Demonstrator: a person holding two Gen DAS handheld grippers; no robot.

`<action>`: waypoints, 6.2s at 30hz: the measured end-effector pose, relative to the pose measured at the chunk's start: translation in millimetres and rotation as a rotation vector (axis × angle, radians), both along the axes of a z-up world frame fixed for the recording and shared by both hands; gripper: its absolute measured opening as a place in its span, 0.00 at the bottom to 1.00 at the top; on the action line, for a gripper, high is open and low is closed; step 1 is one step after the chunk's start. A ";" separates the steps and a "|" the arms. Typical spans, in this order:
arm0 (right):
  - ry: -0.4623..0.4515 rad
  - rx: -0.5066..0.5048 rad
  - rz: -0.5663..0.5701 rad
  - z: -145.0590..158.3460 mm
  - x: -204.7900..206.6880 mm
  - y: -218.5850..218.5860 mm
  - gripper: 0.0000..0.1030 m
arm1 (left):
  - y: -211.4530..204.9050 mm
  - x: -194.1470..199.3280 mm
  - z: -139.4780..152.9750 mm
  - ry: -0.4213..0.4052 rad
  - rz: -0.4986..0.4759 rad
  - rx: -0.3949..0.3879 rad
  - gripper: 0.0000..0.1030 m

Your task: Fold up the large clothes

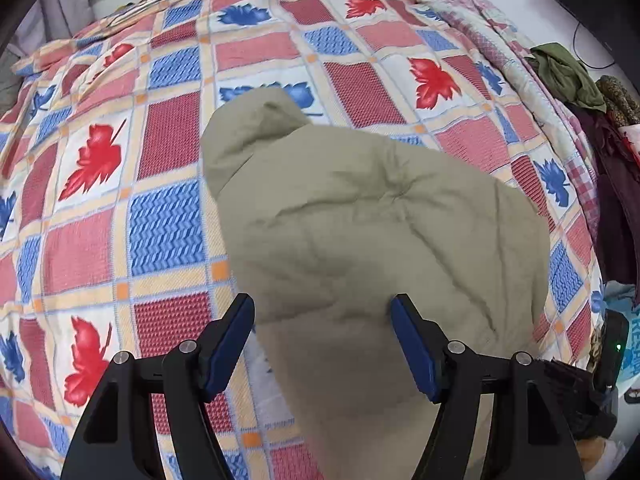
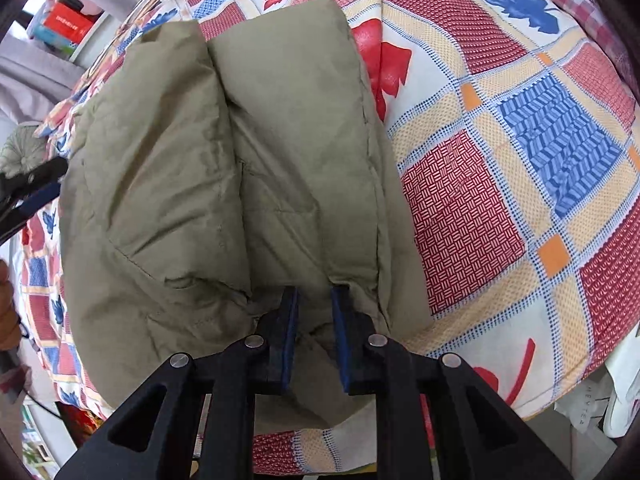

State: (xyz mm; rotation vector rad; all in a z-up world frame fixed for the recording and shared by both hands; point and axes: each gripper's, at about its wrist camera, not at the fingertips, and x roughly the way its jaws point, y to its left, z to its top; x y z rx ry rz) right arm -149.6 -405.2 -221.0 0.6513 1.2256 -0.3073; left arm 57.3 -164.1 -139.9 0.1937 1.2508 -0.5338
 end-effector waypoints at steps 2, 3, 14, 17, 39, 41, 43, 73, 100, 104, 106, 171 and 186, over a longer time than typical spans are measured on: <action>0.002 -0.014 0.011 -5.1 -2.2 3.1 0.19 | 12.3 -5.6 -2.6 0.014 0.022 0.011 0.70; 0.006 -0.014 0.010 -8.1 -3.7 5.0 0.19 | 18.0 -8.2 -3.9 0.019 0.032 0.016 0.70; -0.049 -0.023 -0.021 50.0 -9.8 -1.1 0.21 | 38.1 -17.5 -9.4 0.026 0.085 0.019 1.00; -0.072 -0.057 -0.015 67.0 -9.0 -5.0 0.45 | 39.2 -14.8 -10.7 0.028 0.100 0.032 1.00; -0.162 0.188 0.003 39.3 37.2 -56.5 0.83 | 66.4 8.7 -48.8 0.249 0.133 -0.247 1.00; -0.166 0.236 0.014 29.7 43.4 -62.4 0.92 | 70.0 14.8 -60.6 0.331 0.138 -0.366 1.00; -0.189 0.286 0.029 19.2 50.3 -68.3 1.00 | 69.7 19.2 -71.8 0.383 0.130 -0.442 1.00; -0.158 0.563 0.179 -20.7 141.3 -39.3 0.49 | 9.4 34.1 -81.2 0.436 0.064 -0.609 0.71; -0.210 0.400 0.340 -25.3 373.3 150.1 0.54 | 161.2 202.3 -95.8 0.048 0.366 -0.380 0.94; -0.188 0.390 0.298 -26.1 383.6 152.7 0.57 | 168.4 193.4 -69.3 -0.039 0.347 -0.290 0.94; -0.172 0.334 0.283 -11.7 385.0 153.2 0.58 | 175.0 183.9 -48.0 -0.083 0.329 -0.297 0.94; -0.073 -0.074 0.331 164.8 115.0 215.2 0.70 | 237.4 -48.7 106.7 -0.049 0.329 0.054 1.00; -0.185 -0.255 0.344 250.2 108.0 241.3 0.83 | 249.4 -74.1 178.5 -0.158 0.379 0.063 1.00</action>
